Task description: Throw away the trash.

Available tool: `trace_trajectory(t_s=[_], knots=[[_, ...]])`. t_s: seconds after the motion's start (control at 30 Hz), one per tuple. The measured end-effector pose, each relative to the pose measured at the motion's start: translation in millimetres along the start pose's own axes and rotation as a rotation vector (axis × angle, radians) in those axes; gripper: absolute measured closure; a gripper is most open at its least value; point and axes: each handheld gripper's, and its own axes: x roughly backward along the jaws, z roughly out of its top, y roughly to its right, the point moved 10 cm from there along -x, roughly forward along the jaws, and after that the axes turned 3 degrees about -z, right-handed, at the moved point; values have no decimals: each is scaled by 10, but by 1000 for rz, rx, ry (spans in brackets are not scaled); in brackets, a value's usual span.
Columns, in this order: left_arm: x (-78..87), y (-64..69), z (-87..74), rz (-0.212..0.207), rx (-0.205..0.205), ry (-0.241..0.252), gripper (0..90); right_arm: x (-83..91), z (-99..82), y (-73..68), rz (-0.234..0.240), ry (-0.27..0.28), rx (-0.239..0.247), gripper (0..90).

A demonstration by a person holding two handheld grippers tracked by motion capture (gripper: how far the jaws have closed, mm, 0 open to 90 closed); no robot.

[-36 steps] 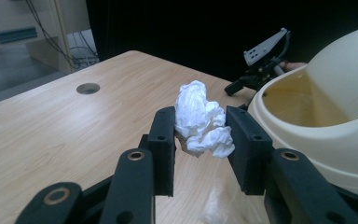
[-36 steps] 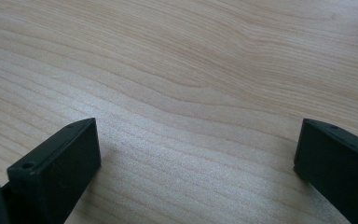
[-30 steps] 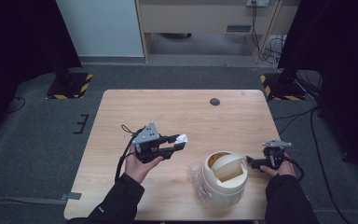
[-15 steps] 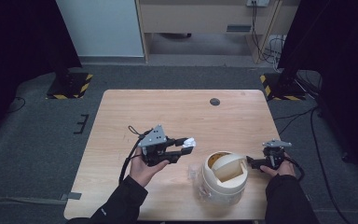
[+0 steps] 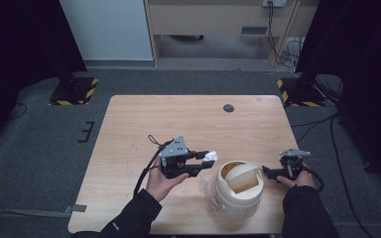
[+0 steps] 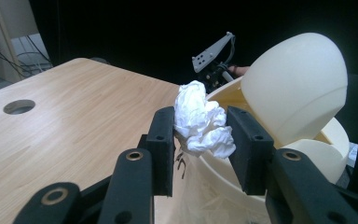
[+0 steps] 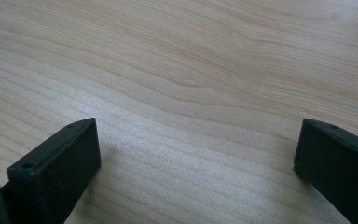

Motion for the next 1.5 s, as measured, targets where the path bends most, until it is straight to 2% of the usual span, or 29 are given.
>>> trace_trajectory(t_s=[0.43,0.63,1.13,1.5], knots=[[-192,71,22,-36,7,-5,631,0,0,0,0,0,0,7],[-288,116,-37,-57,3,-33,631,0,0,0,0,0,0,6],[-407,140,-94,-84,14,-55,621,0,0,0,0,0,0,6],[-418,126,-89,-95,31,-47,523,-1,1,1,0,0,2,6]])
